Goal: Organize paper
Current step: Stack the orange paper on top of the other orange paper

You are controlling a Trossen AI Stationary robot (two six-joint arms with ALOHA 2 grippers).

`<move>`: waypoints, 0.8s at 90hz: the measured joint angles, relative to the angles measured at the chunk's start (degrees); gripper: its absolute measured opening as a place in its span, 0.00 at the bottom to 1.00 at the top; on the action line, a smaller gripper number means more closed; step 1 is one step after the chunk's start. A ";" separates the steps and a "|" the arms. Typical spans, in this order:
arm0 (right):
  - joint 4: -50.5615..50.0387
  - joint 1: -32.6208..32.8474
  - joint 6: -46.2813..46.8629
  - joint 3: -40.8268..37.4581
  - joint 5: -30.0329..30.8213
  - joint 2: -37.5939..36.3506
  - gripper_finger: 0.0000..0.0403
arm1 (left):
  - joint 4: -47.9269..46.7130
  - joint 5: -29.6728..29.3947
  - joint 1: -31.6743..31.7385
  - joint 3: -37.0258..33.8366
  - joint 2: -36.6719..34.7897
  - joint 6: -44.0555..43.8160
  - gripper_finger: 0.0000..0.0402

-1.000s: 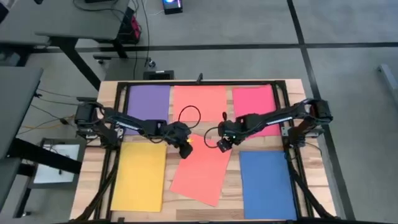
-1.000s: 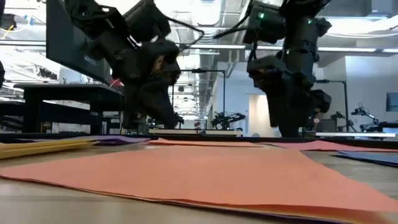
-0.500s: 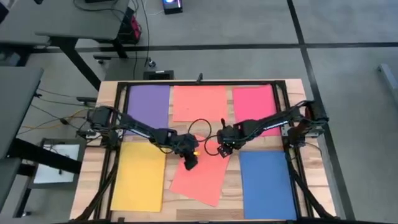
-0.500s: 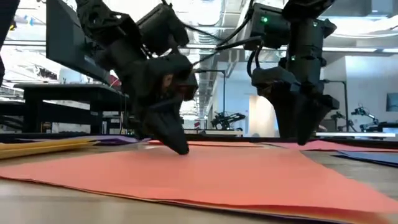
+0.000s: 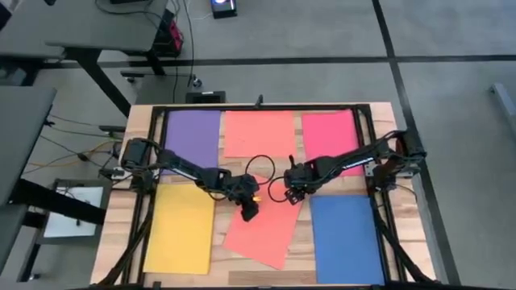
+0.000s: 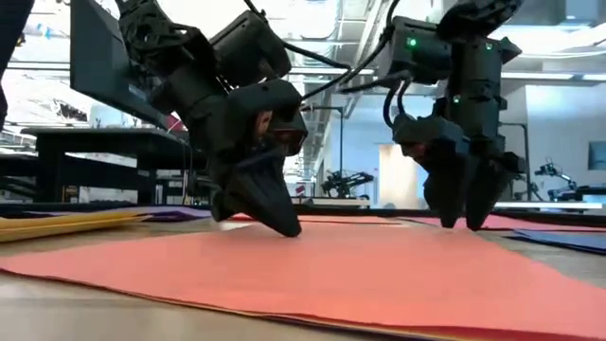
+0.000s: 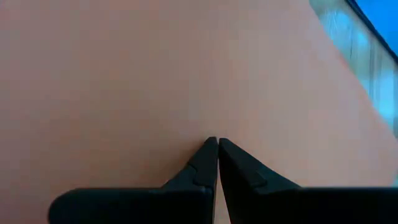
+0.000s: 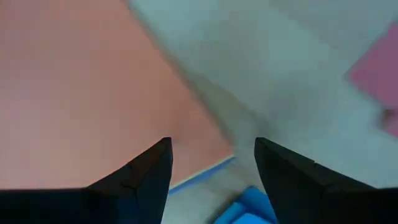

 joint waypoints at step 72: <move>0.91 1.08 1.25 -0.22 -6.78 -3.61 0.54 | 0.00 -0.04 0.02 -0.04 0.07 -0.20 0.00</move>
